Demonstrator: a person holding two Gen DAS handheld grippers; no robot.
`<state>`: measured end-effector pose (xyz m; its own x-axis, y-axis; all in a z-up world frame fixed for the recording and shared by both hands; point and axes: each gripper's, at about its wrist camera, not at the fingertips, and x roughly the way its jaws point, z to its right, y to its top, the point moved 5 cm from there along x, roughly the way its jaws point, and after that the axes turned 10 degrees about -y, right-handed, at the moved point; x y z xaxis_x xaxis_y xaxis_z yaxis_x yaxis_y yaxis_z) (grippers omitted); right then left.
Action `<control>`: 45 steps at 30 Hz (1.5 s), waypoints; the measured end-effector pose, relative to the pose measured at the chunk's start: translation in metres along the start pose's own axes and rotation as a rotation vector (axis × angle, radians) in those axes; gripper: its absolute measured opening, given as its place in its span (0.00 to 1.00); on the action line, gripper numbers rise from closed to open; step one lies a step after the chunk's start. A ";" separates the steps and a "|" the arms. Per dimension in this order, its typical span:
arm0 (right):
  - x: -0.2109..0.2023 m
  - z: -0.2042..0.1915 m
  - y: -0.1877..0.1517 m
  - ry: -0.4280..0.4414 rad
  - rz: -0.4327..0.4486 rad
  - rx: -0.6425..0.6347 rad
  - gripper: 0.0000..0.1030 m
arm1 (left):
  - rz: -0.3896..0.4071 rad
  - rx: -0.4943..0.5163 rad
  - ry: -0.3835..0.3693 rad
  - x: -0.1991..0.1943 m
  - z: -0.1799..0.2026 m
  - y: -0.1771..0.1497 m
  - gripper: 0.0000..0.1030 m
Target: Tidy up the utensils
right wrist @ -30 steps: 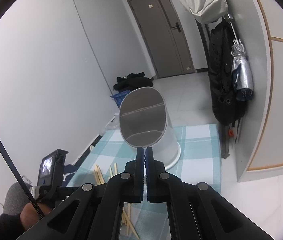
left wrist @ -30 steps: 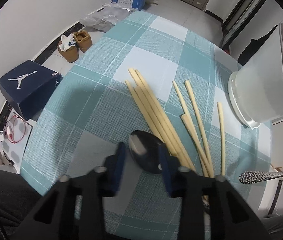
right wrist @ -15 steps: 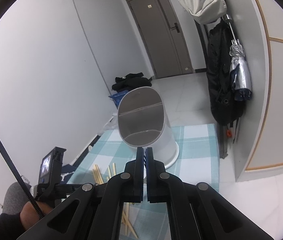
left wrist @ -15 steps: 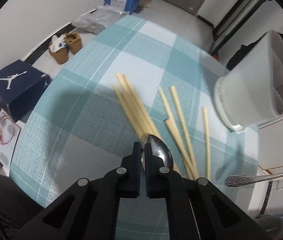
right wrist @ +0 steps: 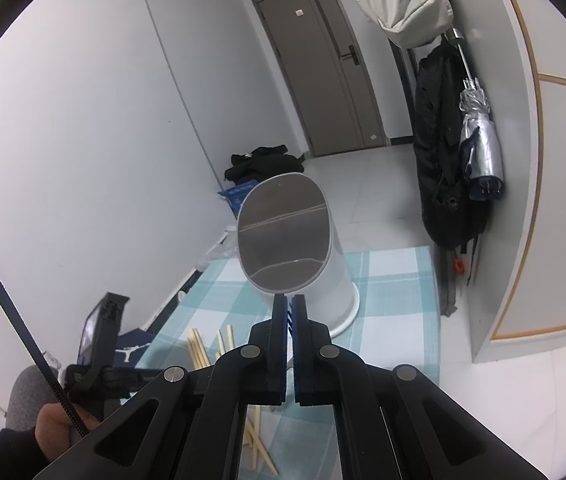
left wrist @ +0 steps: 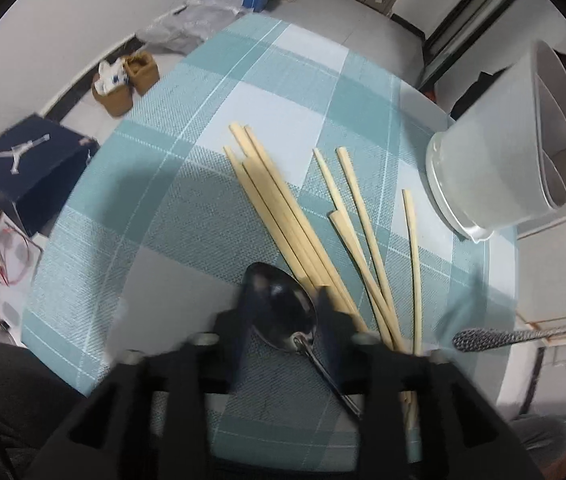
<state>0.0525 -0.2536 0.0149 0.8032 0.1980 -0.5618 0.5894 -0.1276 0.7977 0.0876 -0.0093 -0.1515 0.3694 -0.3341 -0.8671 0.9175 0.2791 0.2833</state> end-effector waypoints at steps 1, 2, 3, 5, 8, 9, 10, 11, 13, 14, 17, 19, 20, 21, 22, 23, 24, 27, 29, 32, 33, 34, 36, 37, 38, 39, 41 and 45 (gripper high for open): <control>-0.001 0.000 0.000 0.003 0.001 0.001 0.02 | 0.019 0.025 0.024 -0.003 0.003 -0.001 0.50; -0.001 0.000 0.000 0.006 0.003 0.002 0.02 | 0.027 0.042 0.039 -0.005 0.004 -0.002 0.58; -0.002 -0.001 0.001 0.008 0.004 0.001 0.02 | 0.028 0.075 0.077 -0.005 0.007 -0.003 0.60; -0.003 -0.001 0.001 0.010 0.006 0.000 0.02 | 0.007 0.116 0.122 -0.001 0.008 -0.008 0.60; -0.004 0.000 0.001 0.013 0.007 0.002 0.02 | -0.046 0.134 0.178 0.009 0.002 -0.015 0.60; -0.004 0.000 0.001 0.014 0.007 0.005 0.02 | -0.044 0.141 0.184 0.008 0.001 -0.017 0.61; -0.005 0.000 0.001 0.015 0.008 0.006 0.02 | -0.045 0.154 0.191 0.008 0.003 -0.017 0.61; -0.005 0.000 0.001 0.015 0.008 0.008 0.02 | -0.056 0.159 0.195 0.006 0.001 -0.019 0.62; -0.006 0.001 0.001 0.019 0.008 0.011 0.02 | -0.058 0.180 0.206 0.008 0.003 -0.019 0.67; -0.006 0.001 0.001 0.020 0.008 0.012 0.02 | -0.057 0.175 0.204 0.007 0.002 -0.019 0.69; -0.007 0.001 0.001 0.020 0.009 0.009 0.02 | -0.051 0.169 0.205 0.006 0.000 -0.017 0.70; -0.008 0.001 0.001 0.022 0.010 0.007 0.02 | -0.050 0.165 0.204 0.007 0.001 -0.017 0.69; -0.008 0.001 0.001 0.023 0.010 0.005 0.02 | -0.047 0.167 0.204 0.007 0.003 -0.017 0.66; -0.008 0.000 0.001 0.022 0.010 0.002 0.02 | -0.042 0.168 0.202 0.007 0.003 -0.016 0.60; -0.008 0.000 0.001 0.021 0.010 0.001 0.02 | -0.031 0.166 0.201 0.006 0.003 -0.015 0.55; -0.008 0.000 0.001 0.020 0.011 0.000 0.02 | -0.022 0.165 0.197 0.006 0.003 -0.013 0.43; -0.008 0.000 0.001 0.019 0.011 0.000 0.02 | -0.016 0.162 0.194 0.006 0.004 -0.012 0.37; -0.006 0.000 0.001 0.018 0.006 0.000 0.02 | -0.003 0.154 0.183 0.008 0.005 -0.009 0.36; -0.006 0.000 0.000 0.015 0.003 -0.002 0.02 | 0.002 0.139 0.171 0.008 0.005 -0.007 0.34; -0.003 0.000 0.000 0.008 -0.001 -0.006 0.02 | 0.020 0.098 0.123 0.007 0.002 -0.001 0.33; -0.003 0.000 0.000 0.006 -0.002 -0.007 0.02 | 0.027 0.085 0.108 0.007 0.002 0.001 0.32; -0.002 0.000 -0.001 0.004 -0.004 -0.008 0.02 | 0.035 0.075 0.090 0.007 0.001 0.004 0.32; -0.001 -0.001 -0.001 0.003 -0.006 -0.009 0.02 | 0.049 0.059 0.069 0.008 0.001 0.008 0.31; 0.000 -0.001 -0.001 0.002 -0.007 -0.014 0.02 | 0.060 0.052 0.064 0.007 -0.001 0.010 0.31; 0.000 -0.003 -0.001 0.002 -0.008 -0.019 0.02 | 0.071 0.044 0.050 0.007 -0.003 0.013 0.31; 0.000 -0.003 -0.002 0.002 -0.007 -0.023 0.02 | 0.083 0.031 0.033 0.005 -0.004 0.014 0.30; 0.001 -0.006 -0.001 0.001 -0.004 -0.034 0.02 | 0.109 0.023 -0.002 0.001 -0.003 0.016 0.30; 0.001 -0.010 -0.002 -0.009 0.002 -0.055 0.02 | 0.174 0.040 -0.040 -0.012 0.003 0.019 0.30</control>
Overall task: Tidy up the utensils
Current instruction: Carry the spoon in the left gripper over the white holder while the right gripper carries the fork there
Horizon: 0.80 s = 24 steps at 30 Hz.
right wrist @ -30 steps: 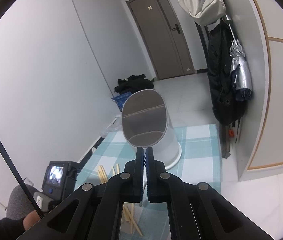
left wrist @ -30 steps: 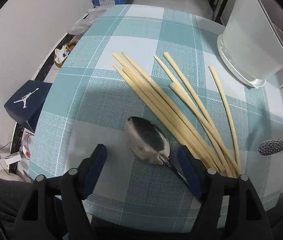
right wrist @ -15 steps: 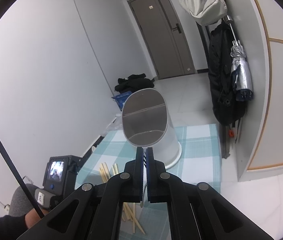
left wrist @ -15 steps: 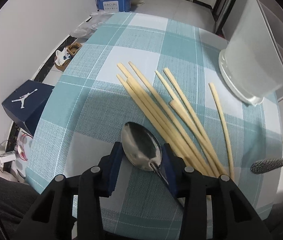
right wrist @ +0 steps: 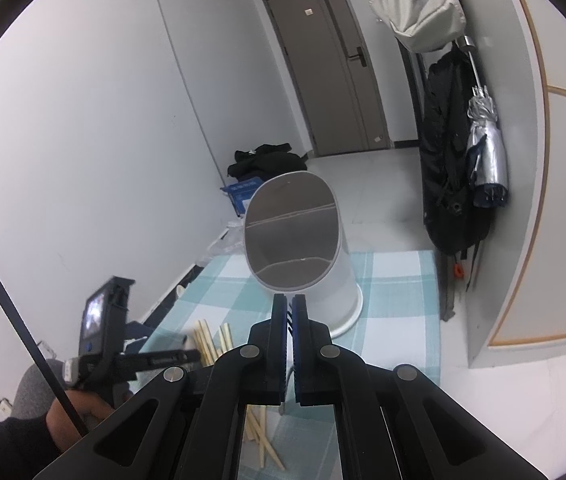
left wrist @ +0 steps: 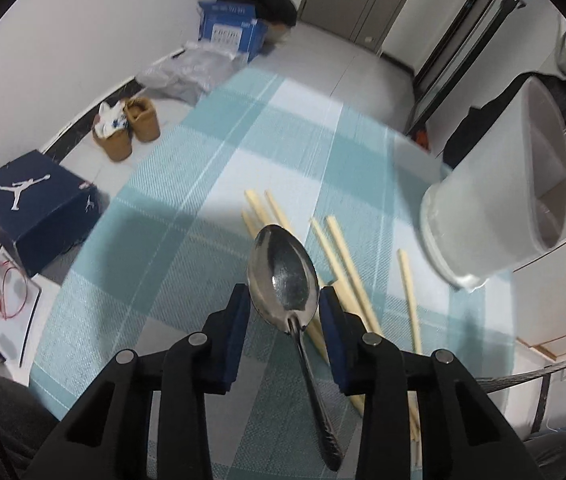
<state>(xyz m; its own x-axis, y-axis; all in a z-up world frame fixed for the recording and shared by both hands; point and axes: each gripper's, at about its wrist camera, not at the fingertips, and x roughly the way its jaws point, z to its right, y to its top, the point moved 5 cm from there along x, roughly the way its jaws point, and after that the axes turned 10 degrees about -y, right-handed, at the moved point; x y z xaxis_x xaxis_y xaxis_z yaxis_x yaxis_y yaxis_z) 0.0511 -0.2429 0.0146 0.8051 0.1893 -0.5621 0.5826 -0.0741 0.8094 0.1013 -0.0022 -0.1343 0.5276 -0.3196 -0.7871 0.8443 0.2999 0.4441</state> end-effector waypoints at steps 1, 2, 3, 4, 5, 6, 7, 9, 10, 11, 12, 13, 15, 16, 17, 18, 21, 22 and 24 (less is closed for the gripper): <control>0.000 -0.001 0.000 -0.002 0.000 -0.004 0.02 | 0.019 0.007 -0.012 -0.004 0.002 0.001 0.30; 0.000 -0.003 -0.001 -0.004 -0.001 -0.008 0.02 | 0.033 0.015 -0.020 -0.008 0.003 0.002 0.29; 0.001 -0.004 -0.002 -0.006 -0.002 -0.011 0.02 | 0.049 0.019 -0.029 -0.011 0.004 0.003 0.29; 0.001 -0.005 -0.002 -0.006 -0.002 -0.013 0.02 | 0.060 0.020 -0.040 -0.014 0.004 0.004 0.29; 0.001 -0.006 -0.003 -0.007 -0.003 -0.018 0.02 | 0.072 0.024 -0.052 -0.016 0.005 0.006 0.29; 0.001 -0.007 -0.003 -0.010 -0.003 -0.021 0.02 | 0.089 0.033 -0.063 -0.019 0.007 0.007 0.29; 0.002 -0.009 -0.004 -0.013 -0.004 -0.027 0.02 | 0.107 0.045 -0.071 -0.023 0.009 0.008 0.29; 0.002 -0.011 -0.005 -0.019 -0.005 -0.034 0.02 | 0.134 0.062 -0.095 -0.030 0.013 0.009 0.29; 0.003 -0.012 -0.005 -0.020 -0.006 -0.036 0.02 | 0.157 0.083 -0.109 -0.036 0.018 0.009 0.29; 0.003 -0.013 -0.005 -0.022 -0.006 -0.039 0.02 | 0.169 0.095 -0.116 -0.040 0.019 0.010 0.29; 0.003 -0.014 -0.006 -0.023 -0.007 -0.040 0.02 | 0.185 0.113 -0.128 -0.045 0.022 0.009 0.29; 0.003 -0.015 -0.006 -0.024 -0.008 -0.042 0.02 | 0.199 0.128 -0.141 -0.050 0.025 0.009 0.29; 0.003 -0.017 -0.007 -0.027 -0.011 -0.044 0.02 | 0.218 0.149 -0.164 -0.056 0.029 0.009 0.29; 0.004 -0.017 -0.007 -0.029 -0.013 -0.042 0.02 | 0.227 0.162 -0.182 -0.059 0.033 0.009 0.29; 0.004 -0.017 -0.007 -0.030 -0.016 -0.041 0.02 | 0.231 0.168 -0.195 -0.061 0.034 0.008 0.29; 0.005 -0.017 -0.006 -0.031 -0.017 -0.039 0.02 | 0.244 0.180 -0.207 -0.065 0.038 0.009 0.29; 0.003 -0.018 -0.004 -0.038 -0.016 -0.043 0.02 | 0.271 0.204 -0.241 -0.075 0.046 0.012 0.29; 0.002 -0.018 -0.003 -0.039 -0.013 -0.043 0.02 | 0.282 0.214 -0.246 -0.080 0.050 0.014 0.29; -0.003 -0.018 0.001 -0.039 -0.003 -0.043 0.02 | 0.306 0.231 -0.258 -0.089 0.056 0.016 0.29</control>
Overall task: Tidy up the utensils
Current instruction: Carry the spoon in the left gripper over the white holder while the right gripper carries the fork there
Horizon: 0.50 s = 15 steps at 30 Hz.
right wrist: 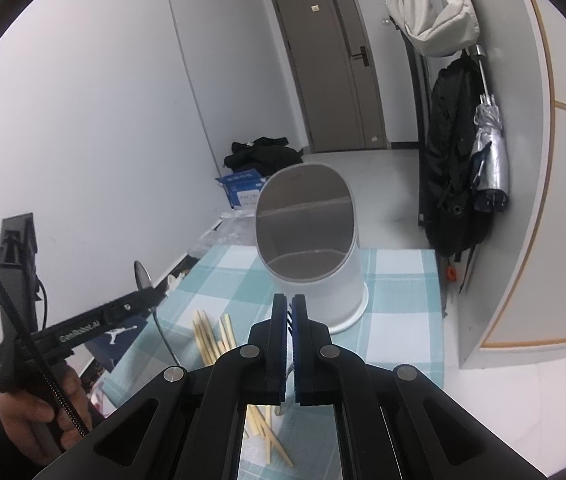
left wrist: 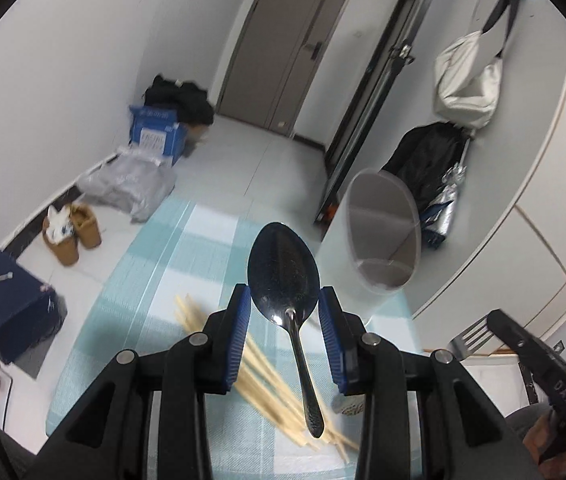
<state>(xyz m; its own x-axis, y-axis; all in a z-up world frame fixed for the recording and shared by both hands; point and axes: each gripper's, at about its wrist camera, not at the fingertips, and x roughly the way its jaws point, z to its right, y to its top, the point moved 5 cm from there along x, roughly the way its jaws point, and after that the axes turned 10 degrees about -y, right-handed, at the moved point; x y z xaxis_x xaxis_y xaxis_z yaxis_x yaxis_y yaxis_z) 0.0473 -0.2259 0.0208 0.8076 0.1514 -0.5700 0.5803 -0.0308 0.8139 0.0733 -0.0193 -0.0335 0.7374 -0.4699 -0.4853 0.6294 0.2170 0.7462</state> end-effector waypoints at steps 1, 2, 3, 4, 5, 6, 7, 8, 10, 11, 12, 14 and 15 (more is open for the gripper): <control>-0.003 0.000 0.002 0.000 0.004 0.000 0.02 | 0.022 0.015 -0.009 -0.004 0.006 0.007 0.29; -0.006 0.001 0.005 0.001 0.011 0.002 0.02 | 0.040 0.027 -0.014 -0.007 0.010 0.012 0.29; -0.008 0.001 0.008 0.003 0.015 0.004 0.01 | 0.058 0.036 -0.022 -0.011 0.015 0.018 0.29; -0.011 0.002 0.013 0.006 0.021 0.008 0.02 | 0.072 0.041 -0.026 -0.013 0.018 0.021 0.29; -0.013 0.003 0.017 0.008 0.025 0.012 0.01 | 0.086 0.046 -0.032 -0.014 0.021 0.025 0.29; -0.015 0.003 0.021 0.011 0.029 0.014 0.01 | 0.102 0.054 -0.046 -0.015 0.027 0.033 0.29; -0.018 0.004 0.028 0.012 0.038 0.015 0.01 | 0.118 0.061 -0.050 -0.016 0.031 0.038 0.29; -0.022 0.005 0.036 0.015 0.046 0.014 0.01 | 0.131 0.069 -0.054 -0.016 0.035 0.043 0.29; -0.029 0.007 0.053 0.028 0.064 0.017 0.01 | 0.155 0.087 -0.069 -0.015 0.044 0.055 0.29; -0.032 0.008 0.062 0.029 0.073 0.016 0.01 | 0.171 0.097 -0.070 -0.015 0.047 0.060 0.29; -0.034 0.009 0.068 0.032 0.079 0.016 0.01 | 0.185 0.110 -0.071 -0.015 0.051 0.066 0.29; -0.040 0.011 0.089 0.042 0.099 0.009 0.01 | 0.206 0.129 -0.076 -0.013 0.056 0.077 0.29; -0.042 0.010 0.096 0.041 0.105 0.003 0.01 | 0.214 0.137 -0.079 -0.012 0.058 0.081 0.29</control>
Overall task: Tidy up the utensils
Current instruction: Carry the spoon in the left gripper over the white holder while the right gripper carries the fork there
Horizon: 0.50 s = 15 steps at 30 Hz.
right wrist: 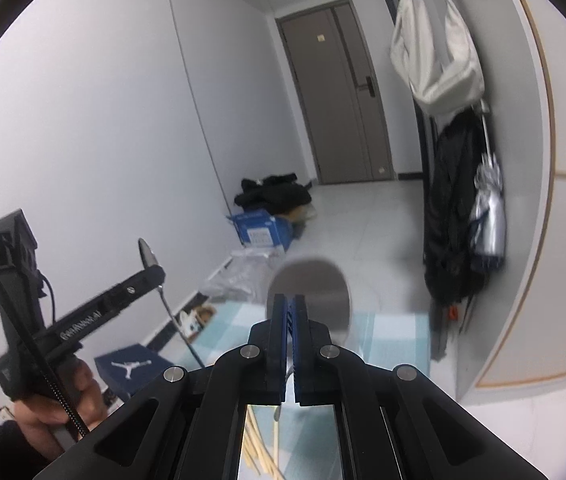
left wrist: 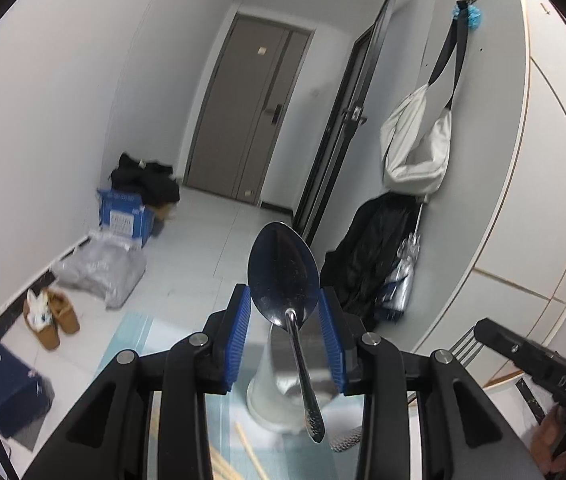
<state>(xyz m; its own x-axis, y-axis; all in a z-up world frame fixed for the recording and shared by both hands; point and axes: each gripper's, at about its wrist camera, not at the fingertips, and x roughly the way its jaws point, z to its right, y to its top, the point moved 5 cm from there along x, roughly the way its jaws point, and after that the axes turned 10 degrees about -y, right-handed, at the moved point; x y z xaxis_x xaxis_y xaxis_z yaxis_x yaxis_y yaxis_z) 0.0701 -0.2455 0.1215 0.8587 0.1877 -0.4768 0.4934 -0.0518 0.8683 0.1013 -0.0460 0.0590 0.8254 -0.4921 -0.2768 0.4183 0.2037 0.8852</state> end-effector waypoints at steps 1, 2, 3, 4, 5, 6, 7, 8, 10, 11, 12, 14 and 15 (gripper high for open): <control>0.000 0.000 0.010 0.003 0.008 -0.007 0.01 | 0.005 0.008 -0.003 0.002 0.001 0.003 0.29; 0.000 0.000 0.020 0.005 0.016 -0.013 0.01 | 0.013 0.019 -0.001 0.007 0.002 0.007 0.29; 0.001 0.000 0.027 0.006 0.021 -0.017 0.01 | 0.020 0.028 0.001 0.010 0.002 0.010 0.29; 0.002 0.001 0.036 0.009 0.026 -0.021 0.01 | 0.022 0.036 0.000 0.016 0.003 0.014 0.29; 0.004 0.001 0.043 0.013 0.031 -0.024 0.01 | 0.027 0.044 0.000 0.018 0.005 0.016 0.29; 0.007 0.002 0.051 0.015 0.035 -0.030 0.01 | 0.030 0.052 0.003 0.023 0.005 0.019 0.29; 0.012 0.002 0.061 0.015 0.041 -0.041 0.01 | 0.030 0.058 0.002 0.028 0.005 0.021 0.29; 0.015 0.002 0.068 0.015 0.046 -0.049 0.01 | 0.030 0.064 0.001 0.034 0.005 0.023 0.29; 0.025 0.003 0.081 0.017 0.051 -0.059 0.01 | 0.028 0.075 0.000 0.044 0.006 0.026 0.29; 0.030 0.004 0.087 0.018 0.054 -0.062 0.01 | 0.026 0.080 -0.001 0.048 0.005 0.027 0.29; 0.035 0.005 0.092 0.018 0.056 -0.064 0.01 | 0.022 0.086 -0.002 0.055 0.004 0.027 0.29; 0.049 0.007 0.102 0.019 0.056 -0.067 0.01 | 0.017 0.095 -0.004 0.063 0.002 0.028 0.29; 0.054 0.008 0.105 0.018 0.057 -0.068 0.01 | 0.011 0.101 -0.003 0.069 -0.001 0.027 0.29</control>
<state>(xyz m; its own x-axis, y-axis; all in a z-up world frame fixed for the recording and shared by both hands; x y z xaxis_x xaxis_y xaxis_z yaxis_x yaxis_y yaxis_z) 0.1691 -0.2489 0.1859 0.8821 0.2037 -0.4247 0.4330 0.0042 0.9014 0.1702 -0.0734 0.0635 0.8286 -0.4927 -0.2658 0.3688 0.1233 0.9213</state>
